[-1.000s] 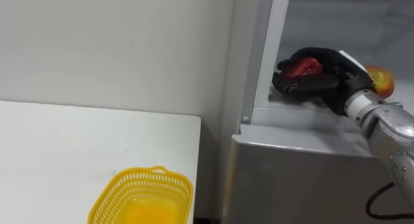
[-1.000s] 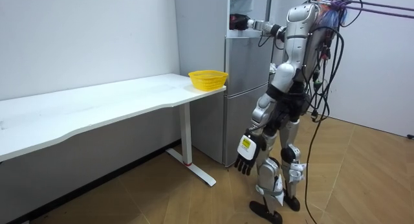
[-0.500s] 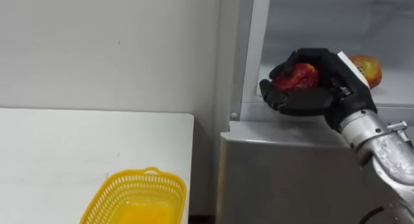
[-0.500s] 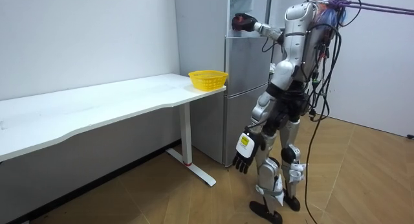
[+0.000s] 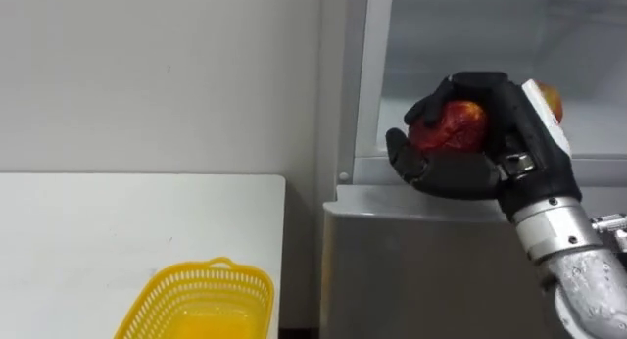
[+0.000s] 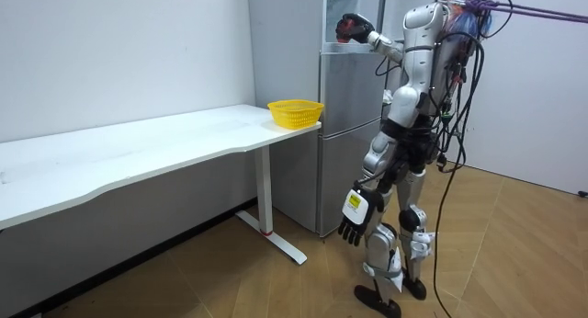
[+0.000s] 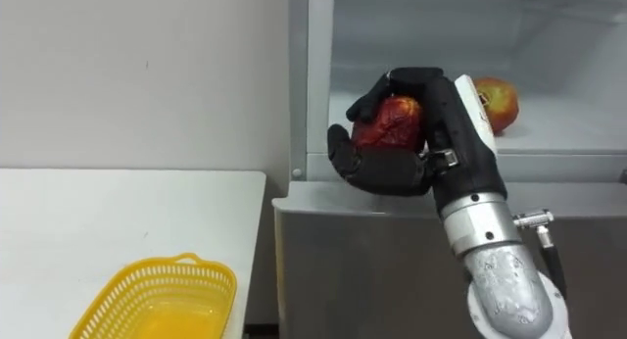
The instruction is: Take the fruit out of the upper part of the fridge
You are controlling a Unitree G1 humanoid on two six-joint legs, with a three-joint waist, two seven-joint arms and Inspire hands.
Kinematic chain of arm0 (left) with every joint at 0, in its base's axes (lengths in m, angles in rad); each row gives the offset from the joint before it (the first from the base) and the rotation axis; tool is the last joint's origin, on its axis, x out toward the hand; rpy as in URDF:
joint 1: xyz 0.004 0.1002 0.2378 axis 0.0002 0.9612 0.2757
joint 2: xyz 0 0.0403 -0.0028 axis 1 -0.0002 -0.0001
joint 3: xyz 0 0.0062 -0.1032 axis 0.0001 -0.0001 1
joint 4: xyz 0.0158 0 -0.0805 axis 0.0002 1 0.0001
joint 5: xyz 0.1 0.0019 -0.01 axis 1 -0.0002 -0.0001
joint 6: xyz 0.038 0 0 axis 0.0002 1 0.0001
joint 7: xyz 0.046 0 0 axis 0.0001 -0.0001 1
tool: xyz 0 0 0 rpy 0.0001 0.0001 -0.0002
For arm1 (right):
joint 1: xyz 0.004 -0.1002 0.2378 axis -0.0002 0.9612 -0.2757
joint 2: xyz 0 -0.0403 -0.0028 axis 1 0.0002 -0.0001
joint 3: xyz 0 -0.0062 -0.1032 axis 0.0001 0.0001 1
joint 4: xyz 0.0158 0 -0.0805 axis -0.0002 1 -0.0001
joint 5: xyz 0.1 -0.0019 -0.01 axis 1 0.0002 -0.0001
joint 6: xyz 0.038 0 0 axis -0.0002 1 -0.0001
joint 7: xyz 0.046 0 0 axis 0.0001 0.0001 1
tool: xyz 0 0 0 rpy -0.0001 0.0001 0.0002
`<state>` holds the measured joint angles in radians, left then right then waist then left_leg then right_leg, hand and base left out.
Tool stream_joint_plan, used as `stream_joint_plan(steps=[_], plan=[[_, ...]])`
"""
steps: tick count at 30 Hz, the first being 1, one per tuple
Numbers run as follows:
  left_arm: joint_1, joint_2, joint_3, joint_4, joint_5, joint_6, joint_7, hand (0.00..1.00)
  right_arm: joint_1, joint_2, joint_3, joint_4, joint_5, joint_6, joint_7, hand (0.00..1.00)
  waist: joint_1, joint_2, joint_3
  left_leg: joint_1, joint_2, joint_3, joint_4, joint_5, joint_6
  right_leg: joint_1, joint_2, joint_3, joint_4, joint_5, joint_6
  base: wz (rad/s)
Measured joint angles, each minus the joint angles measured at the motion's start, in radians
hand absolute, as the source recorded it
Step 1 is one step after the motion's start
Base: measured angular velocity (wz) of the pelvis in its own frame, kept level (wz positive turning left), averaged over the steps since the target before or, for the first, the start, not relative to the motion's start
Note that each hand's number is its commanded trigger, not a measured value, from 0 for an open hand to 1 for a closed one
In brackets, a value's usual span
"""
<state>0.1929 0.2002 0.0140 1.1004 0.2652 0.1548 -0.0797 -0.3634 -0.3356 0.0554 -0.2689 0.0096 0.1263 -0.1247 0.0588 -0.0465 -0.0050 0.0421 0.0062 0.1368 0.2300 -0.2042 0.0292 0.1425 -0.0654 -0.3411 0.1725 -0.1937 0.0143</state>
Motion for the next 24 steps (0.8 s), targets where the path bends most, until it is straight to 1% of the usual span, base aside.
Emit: stream_joint_plan(steps=[1, 2, 4, 6, 9, 10, 12, 16, 17, 19, 20, 21, 22, 23, 24], plan=[[0.000, 0.000, -0.001, 0.004, 0.001, -0.003, -0.001, 0.00, 0.009, 0.002, 0.000, -0.011, -0.019, 0.000, -0.003, 1.00, 0.000, 0.000, 0.0004, 0.000, 0.000, 0.000, -0.001, 0.000, 0.000, 0.000, 0.000, 0.000, 0.001, 0.000, 0.000, -0.03], [-0.001, 0.000, -0.006, 0.017, 0.001, -0.013, -0.002, 0.00, 0.024, 0.013, 0.000, -0.032, -0.064, -0.004, -0.008, 1.00, 0.001, 0.000, 0.0013, 0.001, 0.000, 0.001, -0.006, 0.000, 0.000, -0.001, 0.002, 0.004, 0.003, 0.000, 0.000, -0.06], [-0.001, 0.000, -0.020, 0.031, 0.003, -0.015, -0.010, 0.00, 0.044, 0.029, 0.001, -0.067, -0.122, -0.009, -0.017, 1.00, 0.001, 0.001, 0.0020, 0.002, 0.001, 0.003, -0.008, 0.000, 0.000, -0.002, 0.002, 0.008, 0.005, 0.000, 0.000, -0.07], [-0.005, -0.001, -0.031, 0.042, 0.003, -0.016, -0.018, 0.00, 0.071, 0.041, 0.004, -0.108, -0.200, -0.031, -0.022, 1.00, 0.000, 0.003, 0.0035, 0.001, 0.002, 0.006, -0.007, 0.000, 0.001, -0.005, 0.001, 0.009, 0.015, 0.000, 0.000, -0.02], [-0.007, -0.001, -0.036, 0.063, 0.003, -0.032, -0.020, 0.00, 0.083, 0.053, 0.029, -0.137, -0.298, -0.059, -0.014, 1.00, 0.000, 0.004, 0.0049, 0.001, 0.003, 0.014, -0.007, 0.000, 0.001, -0.008, 0.001, 0.014, 0.015, 0.000, 0.000, -0.08], [-0.007, -0.001, -0.038, 0.064, 0.003, -0.032, -0.020, 0.00, 0.083, 0.056, 0.033, -0.138, -0.312, -0.066, -0.013, 1.00, -0.001, 0.004, 0.0047, 0.001, 0.003, 0.014, -0.007, 0.000, 0.001, -0.009, 0.001, 0.014, 0.015, 0.000, 0.000, -0.06], [-0.010, -0.001, -0.045, 0.065, 0.001, -0.036, -0.020, 0.00, 0.085, 0.058, 0.050, -0.140, -0.360, -0.084, -0.007, 1.00, 0.004, 0.003, 0.0035, 0.001, 0.004, 0.019, -0.008, 0.000, 0.001, -0.011, 0.001, 0.018, 0.016, 0.000, 0.000, -0.05], [-0.020, -0.001, -0.069, 0.067, 0.003, -0.047, -0.021, 0.00, 0.086, 0.056, 0.096, -0.158, -0.430, -0.085, -0.003, 1.00, 0.012, 0.000, 0.0008, -0.001, 0.004, 0.025, -0.008, 0.000, 0.001, -0.016, 0.001, 0.019, 0.017, 0.000, 0.000, -0.02], [-0.026, -0.002, -0.070, 0.067, 0.004, -0.053, -0.024, 0.00, 0.089, 0.054, 0.114, -0.177, -0.448, -0.085, -0.002, 1.00, 0.024, 0.000, 0.0008, -0.001, 0.004, 0.025, -0.011, 0.000, 0.001, -0.018, 0.002, 0.022, 0.017, 0.000, 0.000, -0.05], [-0.035, 0.000, -0.068, 0.067, 0.008, -0.061, -0.032, 0.00, 0.089, 0.054, 0.140, -0.194, -0.463, -0.101, -0.001, 1.00, 0.034, -0.002, -0.0005, 0.002, 0.004, 0.023, -0.015, 0.000, 0.001, -0.015, 0.002, 0.021, 0.016, 0.000, 0.000, 0.00], [-0.037, 0.002, -0.068, 0.067, 0.008, -0.071, -0.034, 0.00, 0.089, 0.053, 0.161, -0.200, -0.483, -0.113, -0.001, 1.00, 0.039, -0.004, -0.0017, 0.004, 0.004, 0.023, -0.017, 0.000, 0.000, -0.013, 0.002, 0.019, 0.016, 0.000, 0.000, 0.04], [-0.043, 0.005, -0.070, 0.068, 0.008, -0.077, -0.034, 0.00, 0.089, 0.053, 0.178, -0.203, -0.495, -0.124, -0.001, 1.00, 0.048, -0.009, -0.0026, 0.004, 0.004, 0.022, -0.019, 0.000, 0.000, -0.013, 0.002, 0.014, 0.015, 0.000, 0.000, 0.04], [-0.044, 0.006, -0.070, 0.069, 0.007, -0.079, -0.034, 0.00, 0.089, 0.053, 0.186, -0.204, -0.500, -0.129, -0.001, 1.00, 0.052, -0.009, -0.0012, 0.003, 0.004, 0.021, -0.019, 0.000, 0.000, -0.013, 0.002, 0.011, 0.015, 0.000, 0.000, 0.06], [-0.046, 0.009, -0.071, 0.070, 0.007, -0.083, -0.033, 0.00, 0.089, 0.053, 0.197, -0.204, -0.507, -0.135, 0.004, 1.00, 0.058, -0.015, -0.0007, 0.003, 0.003, 0.017, -0.022, 0.001, 0.000, -0.013, 0.001, 0.007, 0.015, 0.000, 0.000, 0.09], [-0.047, 0.012, -0.074, 0.071, 0.008, -0.090, -0.033, 0.00, 0.089, 0.054, 0.201, -0.204, -0.507, -0.139, 0.013, 1.00, 0.061, -0.022, -0.0023, 0.003, 0.002, 0.014, -0.025, 0.002, 0.000, -0.012, 0.001, 0.002, 0.015, 0.000, 0.000, 0.11]])
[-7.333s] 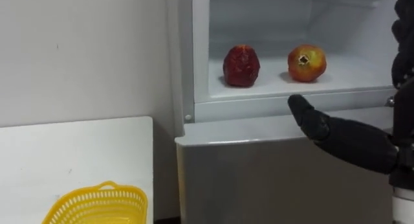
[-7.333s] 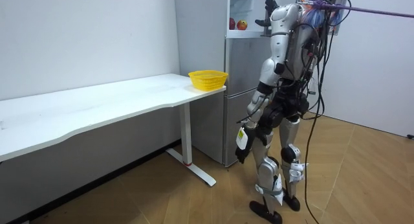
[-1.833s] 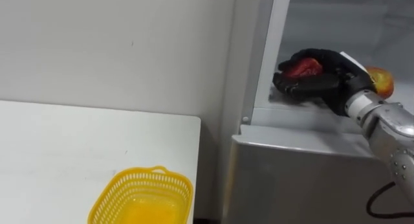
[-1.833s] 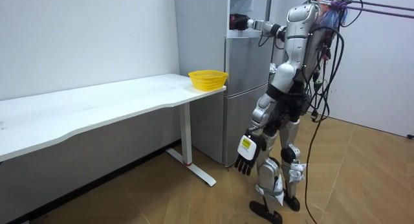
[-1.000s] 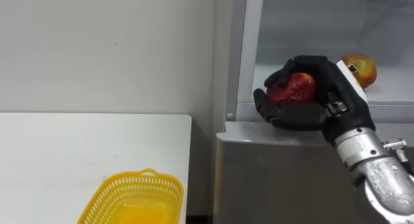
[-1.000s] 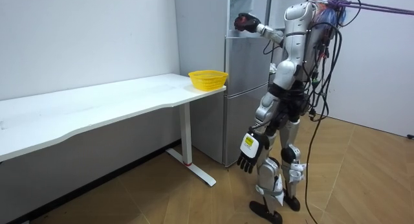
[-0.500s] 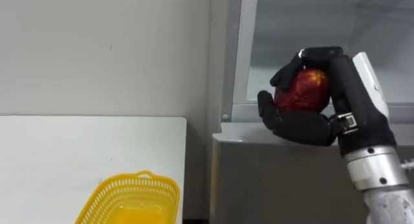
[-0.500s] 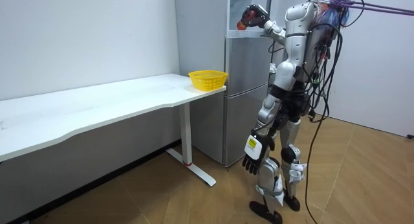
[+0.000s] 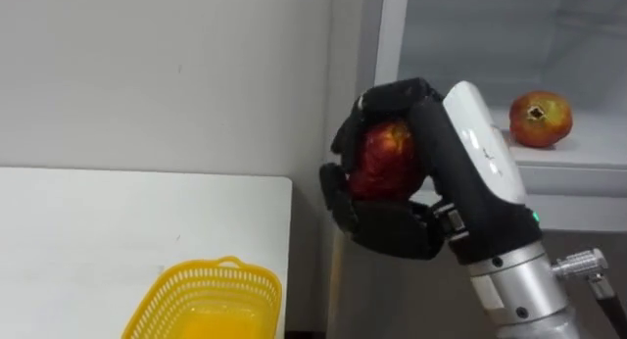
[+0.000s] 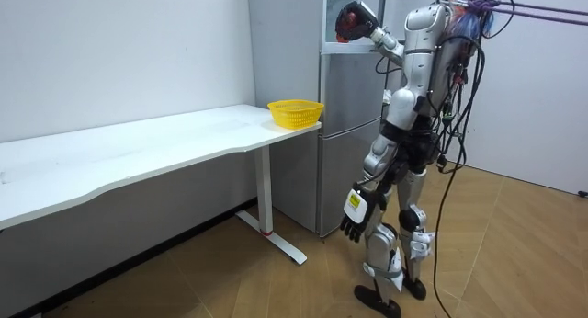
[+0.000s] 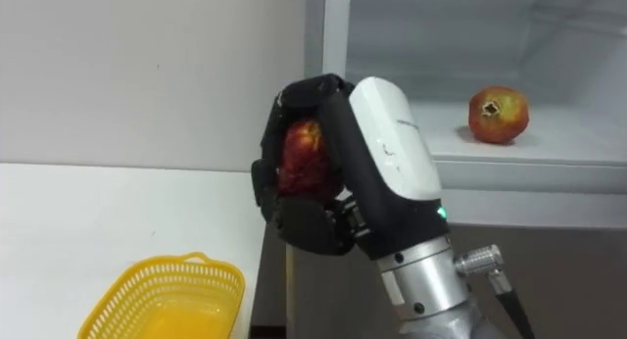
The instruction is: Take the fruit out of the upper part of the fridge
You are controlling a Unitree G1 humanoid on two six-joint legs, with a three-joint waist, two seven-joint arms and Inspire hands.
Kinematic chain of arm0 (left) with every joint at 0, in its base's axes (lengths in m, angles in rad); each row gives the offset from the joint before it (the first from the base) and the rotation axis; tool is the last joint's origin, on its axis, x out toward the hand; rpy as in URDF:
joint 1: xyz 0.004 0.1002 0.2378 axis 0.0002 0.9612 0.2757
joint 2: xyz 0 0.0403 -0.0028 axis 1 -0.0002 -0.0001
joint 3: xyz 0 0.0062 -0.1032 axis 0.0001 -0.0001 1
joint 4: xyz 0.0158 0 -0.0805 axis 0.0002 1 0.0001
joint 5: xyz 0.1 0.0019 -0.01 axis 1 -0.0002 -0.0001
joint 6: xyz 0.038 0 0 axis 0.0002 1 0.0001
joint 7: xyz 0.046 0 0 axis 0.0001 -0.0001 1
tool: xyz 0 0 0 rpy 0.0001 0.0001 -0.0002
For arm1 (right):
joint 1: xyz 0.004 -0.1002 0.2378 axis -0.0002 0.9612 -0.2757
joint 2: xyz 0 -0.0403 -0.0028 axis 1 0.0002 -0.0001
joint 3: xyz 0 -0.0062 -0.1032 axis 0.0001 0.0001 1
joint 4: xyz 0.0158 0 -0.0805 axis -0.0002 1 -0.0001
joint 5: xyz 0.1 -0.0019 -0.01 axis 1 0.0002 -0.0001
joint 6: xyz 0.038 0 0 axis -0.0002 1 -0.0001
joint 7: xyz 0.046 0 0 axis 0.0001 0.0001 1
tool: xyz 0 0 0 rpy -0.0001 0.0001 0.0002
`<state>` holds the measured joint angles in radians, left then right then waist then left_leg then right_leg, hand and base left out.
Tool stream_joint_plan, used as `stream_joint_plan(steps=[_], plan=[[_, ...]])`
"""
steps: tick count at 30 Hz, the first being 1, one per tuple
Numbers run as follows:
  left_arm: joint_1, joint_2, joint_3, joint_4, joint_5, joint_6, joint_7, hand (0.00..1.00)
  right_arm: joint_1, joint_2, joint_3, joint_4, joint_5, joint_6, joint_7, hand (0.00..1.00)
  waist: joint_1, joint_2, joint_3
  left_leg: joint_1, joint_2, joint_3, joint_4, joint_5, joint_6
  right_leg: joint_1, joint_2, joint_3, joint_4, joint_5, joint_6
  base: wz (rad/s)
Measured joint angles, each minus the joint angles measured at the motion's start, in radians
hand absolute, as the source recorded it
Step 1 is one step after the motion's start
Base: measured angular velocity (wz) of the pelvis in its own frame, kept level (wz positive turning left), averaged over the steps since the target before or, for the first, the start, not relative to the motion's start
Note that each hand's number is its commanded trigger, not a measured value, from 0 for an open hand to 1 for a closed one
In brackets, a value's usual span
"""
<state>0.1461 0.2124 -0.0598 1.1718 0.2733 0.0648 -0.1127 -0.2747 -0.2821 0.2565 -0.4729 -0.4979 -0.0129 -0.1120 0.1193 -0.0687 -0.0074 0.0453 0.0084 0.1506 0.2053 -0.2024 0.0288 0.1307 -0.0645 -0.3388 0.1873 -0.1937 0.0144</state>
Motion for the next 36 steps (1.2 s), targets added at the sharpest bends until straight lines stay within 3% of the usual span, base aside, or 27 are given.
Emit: stream_joint_plan(steps=[6, 11, 17, 21, 30, 36], plan=[[-0.003, 0.008, -0.001, 0.006, 0.003, -0.003, -0.014, 0.00, -0.004, 0.001, 0.019, 0.009, -0.011, -0.012, 0.007, 1.00, 0.034, -0.025, 0.0081, -0.002, -0.006, -0.026, -0.002, 0.000, 0.001, 0.010, -0.003, -0.039, -0.002, 0.000, 0.000, 0.13], [-0.017, 0.021, -0.001, 0.006, 0.002, -0.004, -0.036, 0.00, -0.009, 0.000, 0.061, 0.034, -0.019, -0.014, 0.040, 1.00, 0.052, -0.030, 0.0114, -0.021, -0.010, -0.058, 0.003, 0.001, 0.002, 0.007, -0.004, -0.055, -0.003, 0.000, 0.001, 0.21], [-0.027, 0.041, 0.002, 0.004, 0.003, -0.012, -0.038, 0.00, -0.047, -0.039, 0.107, 0.075, -0.029, -0.017, 0.048, 1.00, 0.083, -0.041, 0.0171, -0.033, -0.014, -0.080, 0.008, 0.001, 0.002, 0.006, -0.006, -0.079, -0.004, -0.003, 0.005, 0.12], [-0.029, 0.045, 0.004, 0.007, 0.003, -0.014, -0.039, 0.00, -0.059, -0.043, 0.136, 0.168, -0.030, -0.019, 0.047, 1.00, 0.111, -0.054, 0.0217, -0.035, -0.019, -0.092, 0.007, 0.002, 0.003, 0.007, -0.008, -0.079, -0.003, -0.004, 0.007, 0.05], [-0.030, 0.045, 0.005, 0.004, 0.003, -0.007, -0.028, 0.00, -0.073, -0.041, 0.223, 0.323, -0.059, 0.001, 0.049, 1.00, 0.172, -0.079, 0.0152, -0.053, -0.023, -0.122, 0.018, 0.004, 0.003, -0.003, -0.009, -0.088, -0.002, -0.006, 0.009, 0.10], [-0.032, 0.045, 0.019, -0.002, 0.005, -0.005, -0.035, 0.00, -0.097, -0.041, 0.224, 0.413, -0.102, 0.018, 0.050, 1.00, 0.193, -0.097, 0.0220, -0.070, -0.028, -0.138, 0.031, 0.004, 0.003, -0.004, -0.014, -0.107, -0.002, -0.006, 0.009, 0.10]])
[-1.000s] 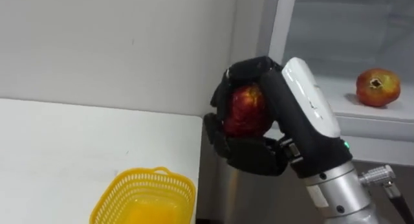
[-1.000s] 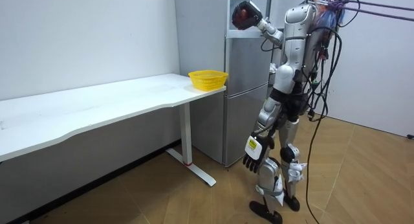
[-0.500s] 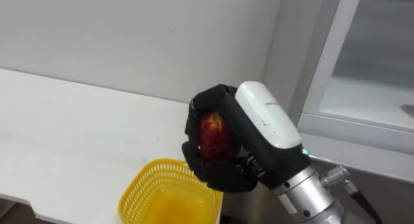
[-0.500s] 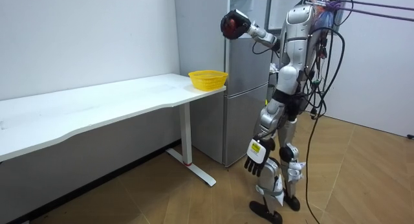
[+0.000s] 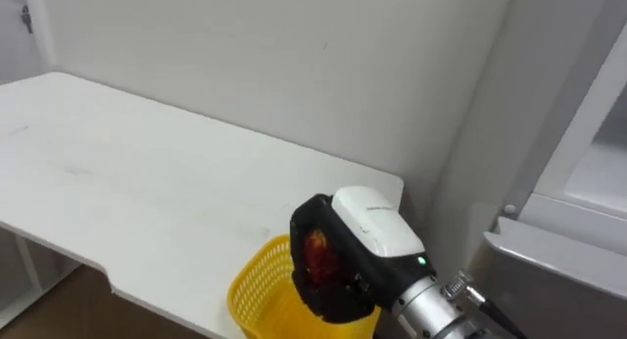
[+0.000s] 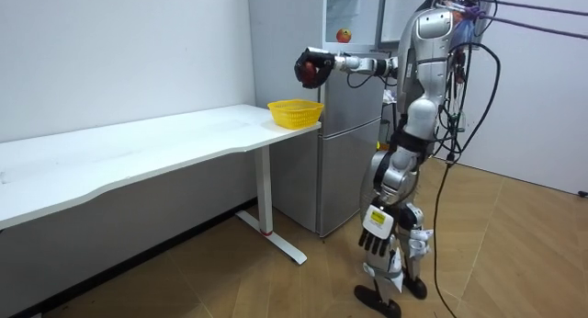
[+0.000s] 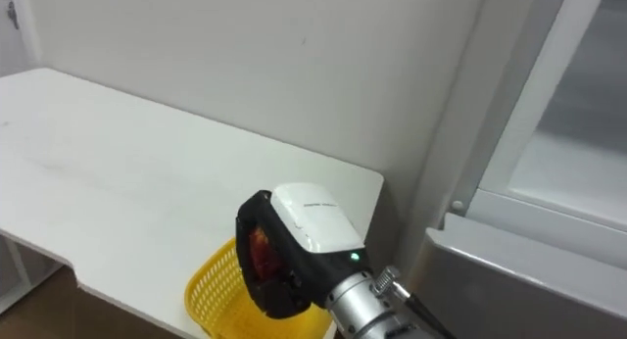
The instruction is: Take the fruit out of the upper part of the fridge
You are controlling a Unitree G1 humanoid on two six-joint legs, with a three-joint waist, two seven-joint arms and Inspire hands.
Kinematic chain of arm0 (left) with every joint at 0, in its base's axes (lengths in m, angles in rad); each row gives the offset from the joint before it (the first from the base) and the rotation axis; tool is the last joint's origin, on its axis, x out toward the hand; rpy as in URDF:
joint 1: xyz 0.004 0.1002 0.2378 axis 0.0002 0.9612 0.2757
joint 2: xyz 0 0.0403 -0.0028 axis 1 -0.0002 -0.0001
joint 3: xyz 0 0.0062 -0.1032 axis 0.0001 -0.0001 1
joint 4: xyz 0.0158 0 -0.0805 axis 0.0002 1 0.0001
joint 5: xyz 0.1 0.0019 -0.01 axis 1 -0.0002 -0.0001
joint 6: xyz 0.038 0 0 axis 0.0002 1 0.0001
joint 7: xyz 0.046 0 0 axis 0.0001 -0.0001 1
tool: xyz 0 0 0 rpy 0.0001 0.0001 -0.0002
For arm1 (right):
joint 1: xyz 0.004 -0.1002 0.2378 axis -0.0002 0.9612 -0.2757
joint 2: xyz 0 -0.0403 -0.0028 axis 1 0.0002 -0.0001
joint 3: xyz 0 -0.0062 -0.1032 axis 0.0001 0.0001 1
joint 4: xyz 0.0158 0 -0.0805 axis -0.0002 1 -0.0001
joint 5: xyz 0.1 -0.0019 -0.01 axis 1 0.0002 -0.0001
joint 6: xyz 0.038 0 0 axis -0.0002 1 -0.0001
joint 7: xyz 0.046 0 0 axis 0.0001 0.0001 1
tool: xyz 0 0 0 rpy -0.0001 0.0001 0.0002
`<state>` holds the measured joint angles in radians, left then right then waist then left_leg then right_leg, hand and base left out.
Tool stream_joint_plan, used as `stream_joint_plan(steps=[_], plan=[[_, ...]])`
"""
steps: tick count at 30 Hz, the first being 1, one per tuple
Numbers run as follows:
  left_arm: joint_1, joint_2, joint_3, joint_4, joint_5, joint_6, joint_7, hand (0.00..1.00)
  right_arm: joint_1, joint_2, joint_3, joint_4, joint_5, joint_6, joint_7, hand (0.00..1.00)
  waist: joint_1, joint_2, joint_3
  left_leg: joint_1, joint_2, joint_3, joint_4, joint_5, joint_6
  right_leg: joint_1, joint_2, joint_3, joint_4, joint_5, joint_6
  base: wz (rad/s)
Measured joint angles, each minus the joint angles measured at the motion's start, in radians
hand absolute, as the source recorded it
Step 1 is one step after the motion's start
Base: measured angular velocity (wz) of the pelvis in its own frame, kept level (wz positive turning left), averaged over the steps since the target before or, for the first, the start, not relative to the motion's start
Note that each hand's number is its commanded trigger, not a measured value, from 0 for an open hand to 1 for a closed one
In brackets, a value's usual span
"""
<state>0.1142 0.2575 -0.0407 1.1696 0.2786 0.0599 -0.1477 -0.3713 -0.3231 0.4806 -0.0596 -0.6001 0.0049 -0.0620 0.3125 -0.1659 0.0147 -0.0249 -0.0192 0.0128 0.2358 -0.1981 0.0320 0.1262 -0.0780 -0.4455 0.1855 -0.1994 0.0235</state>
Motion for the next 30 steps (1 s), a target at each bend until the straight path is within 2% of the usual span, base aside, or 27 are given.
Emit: stream_joint_plan(steps=[6, 10, 13, 17, 20, 22, 23, 24, 30], plan=[[0.002, 0.006, 0.004, 0.000, 0.000, 0.006, 0.000, 0.00, 0.000, 0.001, 0.001, 0.102, 0.000, 0.020, 0.001, 1.00, 0.022, 0.002, 0.0022, -0.003, -0.003, 0.004, -0.003, 0.000, 0.002, 0.001, 0.000, 0.001, 0.000, -0.001, 0.002, -0.01], [0.009, 0.007, 0.015, -0.011, 0.010, 0.009, 0.000, 0.00, -0.004, 0.004, 0.005, 0.125, -0.008, 0.022, 0.001, 1.00, 0.025, -0.004, 0.0030, -0.019, -0.005, -0.005, 0.008, 0.000, 0.002, -0.006, -0.001, -0.012, 0.000, -0.003, 0.005, 0.06], [0.010, 0.007, 0.019, -0.014, 0.020, 0.018, 0.000, 0.00, -0.004, 0.005, 0.026, 0.144, -0.008, 0.040, 0.002, 1.00, 0.040, -0.006, 0.0027, -0.023, -0.006, -0.007, 0.013, 0.000, 0.003, -0.006, -0.002, -0.015, 0.000, -0.003, 0.005, 0.03], [0.009, 0.008, 0.019, -0.015, 0.020, 0.023, 0.003, 0.00, -0.005, 0.005, 0.041, 0.188, -0.008, 0.040, 0.011, 1.00, 0.054, -0.012, 0.0010, -0.030, -0.011, -0.019, 0.024, 0.002, 0.005, -0.002, -0.005, -0.025, 0.000, -0.004, 0.007, 0.13], [0.014, 0.010, 0.017, -0.022, 0.032, 0.023, 0.001, 0.00, -0.011, 0.016, 0.048, 0.252, -0.003, 0.039, 0.011, 1.00, 0.065, -0.019, 0.0046, -0.030, -0.012, -0.021, 0.024, 0.003, 0.007, 0.001, -0.008, -0.041, 0.000, -0.005, 0.008, 0.05], [0.014, 0.011, 0.017, -0.029, 0.040, 0.024, 0.001, 0.00, -0.024, 0.020, 0.048, 0.295, -0.002, 0.039, 0.011, 0.77, 0.074, -0.024, 0.0082, -0.032, -0.012, -0.023, 0.024, 0.005, 0.007, 0.000, -0.008, -0.051, 0.000, -0.005, 0.008, 0.00], [0.017, 0.012, 0.020, -0.029, 0.040, 0.024, 0.001, 0.00, -0.028, 0.020, 0.048, 0.314, -0.001, 0.039, 0.011, 0.53, 0.078, -0.028, 0.0103, -0.033, -0.012, -0.023, 0.024, 0.005, 0.007, -0.001, -0.008, -0.051, -0.001, -0.005, 0.008, 0.00], [0.018, 0.013, 0.021, -0.030, 0.041, 0.024, 0.002, 0.00, -0.030, 0.021, 0.048, 0.326, -0.002, 0.040, 0.011, 0.00, 0.080, -0.032, 0.0116, -0.035, -0.012, -0.025, 0.024, 0.005, 0.006, -0.002, -0.007, -0.051, -0.001, -0.005, 0.008, 0.00], [0.029, 0.013, 0.035, -0.033, 0.043, 0.027, 0.000, 0.00, -0.030, 0.023, 0.048, 0.329, -0.002, 0.039, 0.011, 0.00, 0.080, -0.036, 0.0095, -0.040, -0.012, -0.027, 0.025, 0.006, 0.006, -0.007, -0.006, -0.054, -0.001, -0.005, 0.008, 0.01]])
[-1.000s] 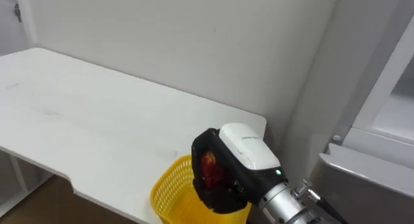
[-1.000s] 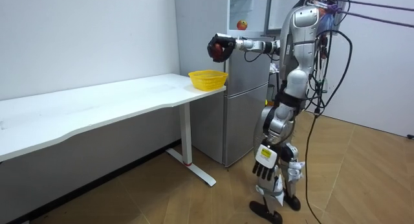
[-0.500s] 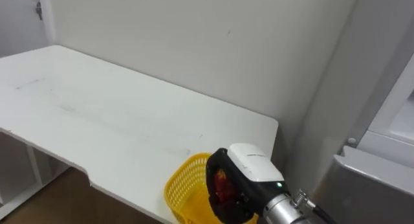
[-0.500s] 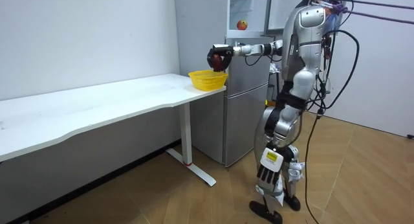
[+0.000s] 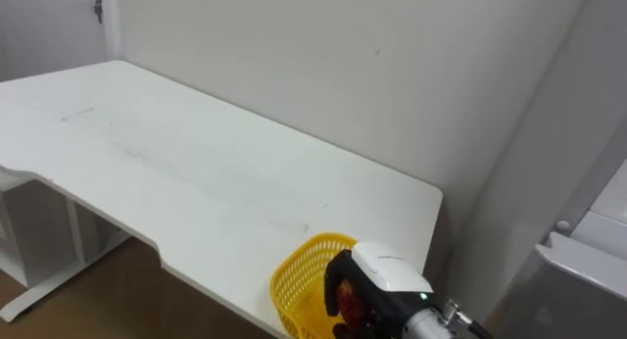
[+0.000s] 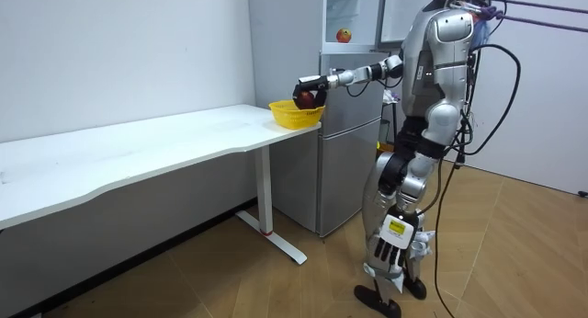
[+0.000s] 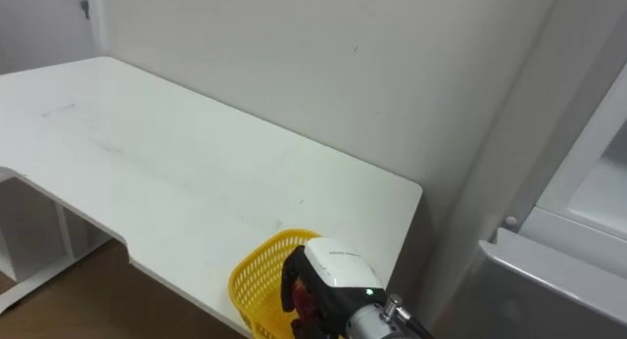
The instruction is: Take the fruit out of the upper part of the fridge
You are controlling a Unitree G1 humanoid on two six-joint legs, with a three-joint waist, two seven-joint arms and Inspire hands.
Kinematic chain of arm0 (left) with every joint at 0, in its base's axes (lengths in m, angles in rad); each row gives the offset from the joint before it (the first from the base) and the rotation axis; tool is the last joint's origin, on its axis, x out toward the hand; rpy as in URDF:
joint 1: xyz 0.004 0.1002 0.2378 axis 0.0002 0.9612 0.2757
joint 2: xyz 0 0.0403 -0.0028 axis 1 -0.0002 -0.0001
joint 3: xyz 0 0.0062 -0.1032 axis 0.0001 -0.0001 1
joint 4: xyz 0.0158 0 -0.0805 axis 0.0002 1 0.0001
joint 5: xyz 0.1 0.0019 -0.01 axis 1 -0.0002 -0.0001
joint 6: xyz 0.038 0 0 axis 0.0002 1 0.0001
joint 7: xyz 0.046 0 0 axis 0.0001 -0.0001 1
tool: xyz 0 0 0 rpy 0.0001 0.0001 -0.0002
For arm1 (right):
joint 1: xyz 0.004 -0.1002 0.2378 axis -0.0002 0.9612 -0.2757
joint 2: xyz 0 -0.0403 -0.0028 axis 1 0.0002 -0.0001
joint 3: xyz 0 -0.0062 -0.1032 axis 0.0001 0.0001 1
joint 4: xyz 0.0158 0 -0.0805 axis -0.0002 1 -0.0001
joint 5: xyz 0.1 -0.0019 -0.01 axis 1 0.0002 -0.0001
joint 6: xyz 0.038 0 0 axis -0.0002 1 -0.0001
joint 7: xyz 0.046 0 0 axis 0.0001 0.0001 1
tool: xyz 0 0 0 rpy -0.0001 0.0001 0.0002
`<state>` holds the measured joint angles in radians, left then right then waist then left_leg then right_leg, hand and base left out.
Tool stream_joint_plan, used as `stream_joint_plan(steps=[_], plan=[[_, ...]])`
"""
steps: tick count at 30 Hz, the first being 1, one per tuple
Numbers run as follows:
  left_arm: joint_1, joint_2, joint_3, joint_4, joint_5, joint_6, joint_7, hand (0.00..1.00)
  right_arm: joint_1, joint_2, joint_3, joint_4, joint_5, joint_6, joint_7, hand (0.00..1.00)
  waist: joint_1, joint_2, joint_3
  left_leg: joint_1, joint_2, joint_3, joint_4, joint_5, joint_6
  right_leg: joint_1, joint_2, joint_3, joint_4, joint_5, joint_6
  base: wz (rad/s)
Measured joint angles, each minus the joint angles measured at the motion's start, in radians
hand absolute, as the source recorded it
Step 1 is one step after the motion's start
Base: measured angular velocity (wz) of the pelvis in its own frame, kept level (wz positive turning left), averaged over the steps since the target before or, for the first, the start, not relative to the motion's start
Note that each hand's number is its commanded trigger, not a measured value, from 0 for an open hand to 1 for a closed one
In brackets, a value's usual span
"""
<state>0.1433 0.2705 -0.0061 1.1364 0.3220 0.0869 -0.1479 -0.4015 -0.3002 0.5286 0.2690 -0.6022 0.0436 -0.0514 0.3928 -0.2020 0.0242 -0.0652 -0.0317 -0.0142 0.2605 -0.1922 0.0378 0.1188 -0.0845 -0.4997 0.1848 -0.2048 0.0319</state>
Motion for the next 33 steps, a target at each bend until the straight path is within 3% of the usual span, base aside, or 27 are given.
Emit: stream_joint_plan(steps=[11, 15, 33], plan=[[0.005, -0.007, 0.003, -0.007, 0.025, 0.002, 0.010, 0.00, -0.001, 0.022, 0.000, 0.000, 0.001, 0.000, 0.000, 0.00, 0.000, 0.004, 0.0015, 0.005, 0.000, 0.002, -0.005, 0.000, 0.000, 0.001, 0.001, 0.002, -0.002, 0.000, 0.000, -0.01], [0.003, -0.008, 0.002, -0.011, 0.027, 0.019, 0.010, 0.00, -0.001, 0.032, 0.000, 0.000, 0.003, 0.000, 0.000, 0.00, 0.001, 0.007, 0.0006, 0.006, 0.000, 0.001, -0.003, 0.000, 0.000, 0.000, 0.001, 0.002, -0.002, 0.000, 0.000, 0.01], [0.004, -0.016, 0.002, -0.017, 0.043, 0.036, 0.014, 0.00, -0.001, 0.035, 0.000, 0.000, 0.007, 0.000, 0.000, 0.00, -0.002, 0.026, -0.0027, 0.009, 0.001, 0.007, -0.003, 0.000, 0.000, 0.001, 0.000, 0.004, -0.001, 0.000, 0.000, 0.00]])
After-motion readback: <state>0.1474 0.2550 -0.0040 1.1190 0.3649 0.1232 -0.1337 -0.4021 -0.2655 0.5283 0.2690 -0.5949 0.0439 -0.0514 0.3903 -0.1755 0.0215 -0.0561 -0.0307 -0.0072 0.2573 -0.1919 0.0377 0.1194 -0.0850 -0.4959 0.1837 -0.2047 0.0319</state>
